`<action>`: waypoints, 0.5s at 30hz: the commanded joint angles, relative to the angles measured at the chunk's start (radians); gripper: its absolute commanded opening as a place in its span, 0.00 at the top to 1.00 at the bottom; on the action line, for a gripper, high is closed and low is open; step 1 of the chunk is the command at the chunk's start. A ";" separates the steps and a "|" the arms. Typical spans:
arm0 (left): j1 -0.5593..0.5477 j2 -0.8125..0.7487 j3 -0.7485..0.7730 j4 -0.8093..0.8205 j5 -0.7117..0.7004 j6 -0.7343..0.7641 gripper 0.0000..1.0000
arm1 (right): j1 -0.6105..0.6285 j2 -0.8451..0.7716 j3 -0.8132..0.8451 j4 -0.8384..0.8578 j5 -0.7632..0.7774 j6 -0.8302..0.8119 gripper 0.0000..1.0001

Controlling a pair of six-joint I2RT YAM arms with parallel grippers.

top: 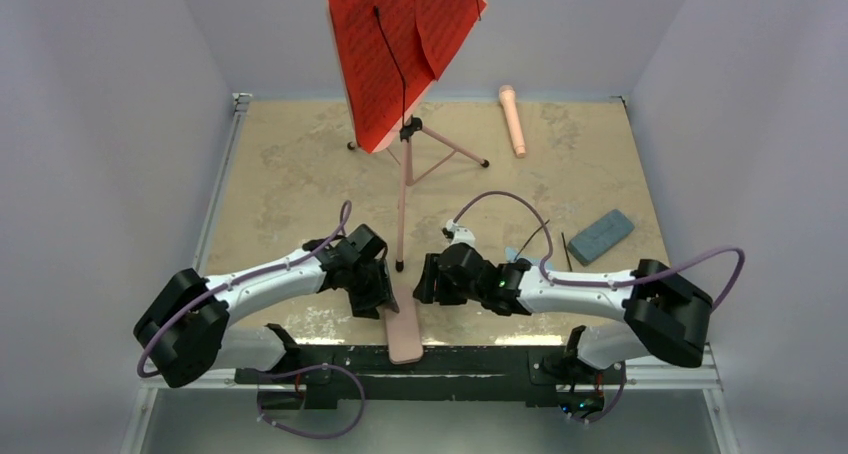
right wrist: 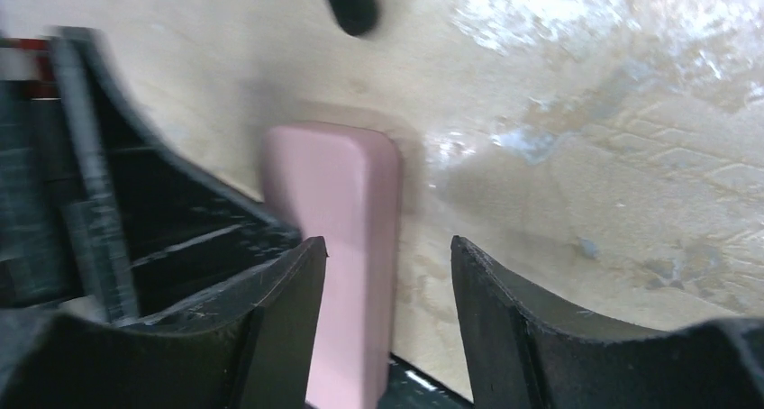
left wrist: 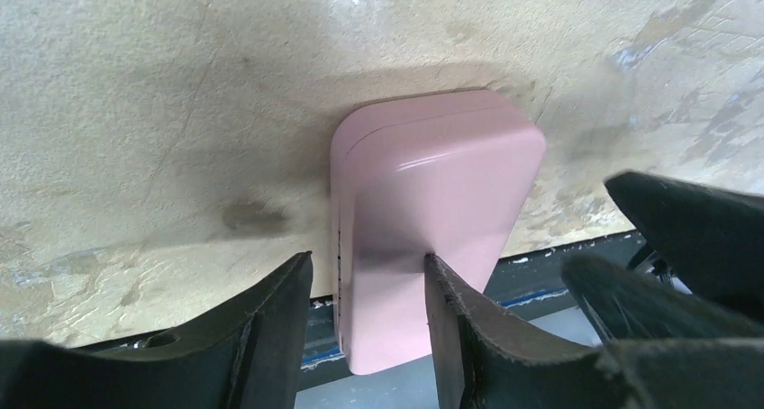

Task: Organize the sunglasses
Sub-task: Close the case with sunglasses at the center of the board.

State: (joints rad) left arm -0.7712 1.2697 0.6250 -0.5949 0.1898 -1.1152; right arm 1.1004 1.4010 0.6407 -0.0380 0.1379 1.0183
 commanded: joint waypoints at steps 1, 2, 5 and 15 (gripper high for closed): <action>-0.022 0.041 0.035 -0.045 -0.078 0.002 0.47 | -0.007 -0.100 0.001 0.055 0.015 -0.016 0.42; -0.026 0.050 0.043 -0.046 -0.078 0.002 0.47 | -0.011 -0.115 -0.006 0.043 0.026 -0.012 0.42; -0.034 0.053 0.061 -0.053 -0.073 -0.001 0.46 | -0.018 -0.174 -0.051 0.067 0.023 -0.018 0.40; -0.061 -0.106 0.142 -0.201 -0.134 -0.042 0.03 | -0.019 -0.362 -0.115 -0.107 0.160 0.031 0.26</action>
State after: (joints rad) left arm -0.8127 1.2537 0.7074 -0.7082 0.1127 -1.1187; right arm 1.0855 1.1416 0.5533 -0.0452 0.1711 1.0008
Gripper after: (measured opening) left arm 0.840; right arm 0.689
